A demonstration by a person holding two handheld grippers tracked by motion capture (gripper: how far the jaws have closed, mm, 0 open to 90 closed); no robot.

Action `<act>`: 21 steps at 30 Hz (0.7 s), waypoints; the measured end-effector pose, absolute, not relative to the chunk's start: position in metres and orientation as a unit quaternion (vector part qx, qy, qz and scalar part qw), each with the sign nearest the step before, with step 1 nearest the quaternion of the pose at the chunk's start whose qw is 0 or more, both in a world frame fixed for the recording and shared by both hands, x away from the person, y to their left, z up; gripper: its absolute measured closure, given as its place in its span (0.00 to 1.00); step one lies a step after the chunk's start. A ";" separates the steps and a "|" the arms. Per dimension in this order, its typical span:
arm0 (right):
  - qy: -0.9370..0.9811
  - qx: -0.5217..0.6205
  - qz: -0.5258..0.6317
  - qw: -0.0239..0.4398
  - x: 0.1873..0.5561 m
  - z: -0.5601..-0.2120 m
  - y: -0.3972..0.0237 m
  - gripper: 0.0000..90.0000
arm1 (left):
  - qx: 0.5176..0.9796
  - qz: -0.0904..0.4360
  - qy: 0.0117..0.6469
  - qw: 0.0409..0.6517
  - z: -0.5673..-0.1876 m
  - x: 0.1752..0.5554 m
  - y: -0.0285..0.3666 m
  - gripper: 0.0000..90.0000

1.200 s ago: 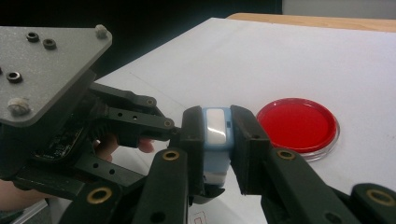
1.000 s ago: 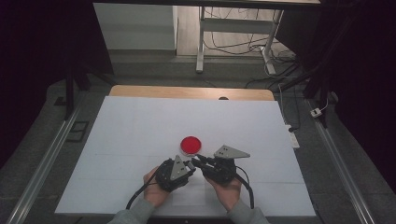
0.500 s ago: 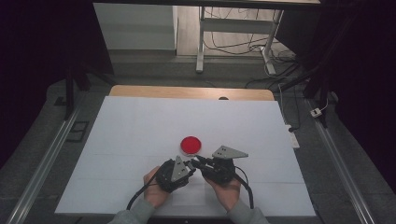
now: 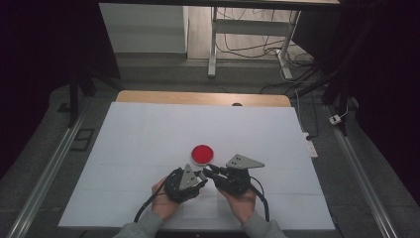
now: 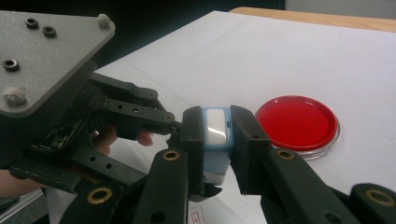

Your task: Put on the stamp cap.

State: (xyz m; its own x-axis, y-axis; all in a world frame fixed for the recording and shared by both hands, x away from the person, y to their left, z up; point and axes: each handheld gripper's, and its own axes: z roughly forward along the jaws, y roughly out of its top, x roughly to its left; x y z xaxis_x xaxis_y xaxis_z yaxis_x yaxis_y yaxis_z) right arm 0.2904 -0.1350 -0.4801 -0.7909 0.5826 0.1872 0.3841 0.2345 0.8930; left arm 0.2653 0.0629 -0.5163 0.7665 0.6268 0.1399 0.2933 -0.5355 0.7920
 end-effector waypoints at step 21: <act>0.771 0.302 0.551 0.106 0.293 -0.474 -0.146 0.84 | 0.839 0.165 0.304 0.421 -0.508 0.268 0.084 0.36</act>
